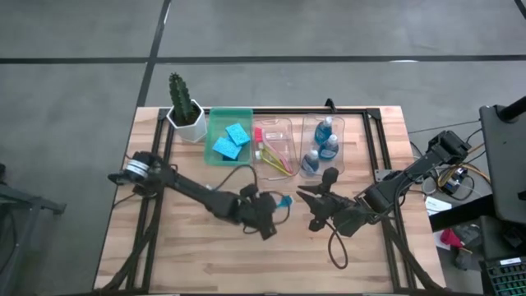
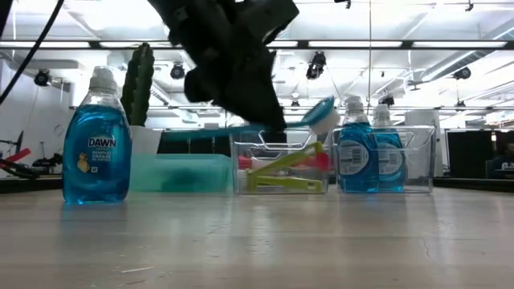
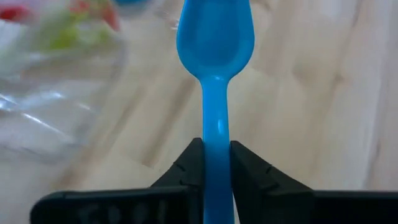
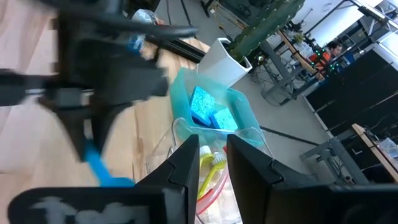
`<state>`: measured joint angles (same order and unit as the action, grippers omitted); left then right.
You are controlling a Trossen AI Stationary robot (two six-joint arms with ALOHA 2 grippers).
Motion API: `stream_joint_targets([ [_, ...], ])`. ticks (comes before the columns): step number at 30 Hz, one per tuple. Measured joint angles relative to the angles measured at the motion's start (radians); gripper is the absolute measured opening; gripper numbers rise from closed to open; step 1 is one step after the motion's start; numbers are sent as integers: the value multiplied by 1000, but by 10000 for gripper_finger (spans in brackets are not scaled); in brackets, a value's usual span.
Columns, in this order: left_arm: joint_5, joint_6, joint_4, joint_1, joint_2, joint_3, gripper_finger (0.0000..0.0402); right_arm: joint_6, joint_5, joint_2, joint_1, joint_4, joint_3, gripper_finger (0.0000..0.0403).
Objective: Pick & Place Kitchen Sink Supplies
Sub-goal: Put the blue dish brush into the left transparent bin, then put the blue dishwashing liquid bottle into the right transparent bin
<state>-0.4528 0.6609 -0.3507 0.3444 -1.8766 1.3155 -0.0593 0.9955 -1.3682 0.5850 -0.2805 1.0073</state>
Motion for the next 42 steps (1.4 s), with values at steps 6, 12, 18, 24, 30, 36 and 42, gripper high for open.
stream_joint_targets([
  [6,-29,-37,-18,-89,92,0,65,0,0,0,0,0,0,86],
  [12,-31,-108,1,-199,193,0,44,0,0,0,0,0,0,82],
  [18,-27,-127,38,-338,231,-1,66,0,0,0,0,0,0,70],
  [24,138,-109,104,-467,215,-9,68,0,0,-1,0,0,0,70],
  [30,164,-92,80,-544,174,-11,37,0,0,-1,0,0,0,80],
  [36,168,-97,82,-547,149,-13,13,23,-1,-1,1,-28,0,87],
  [42,176,-132,72,-540,161,-13,7,36,-1,-1,1,-44,-1,79],
])
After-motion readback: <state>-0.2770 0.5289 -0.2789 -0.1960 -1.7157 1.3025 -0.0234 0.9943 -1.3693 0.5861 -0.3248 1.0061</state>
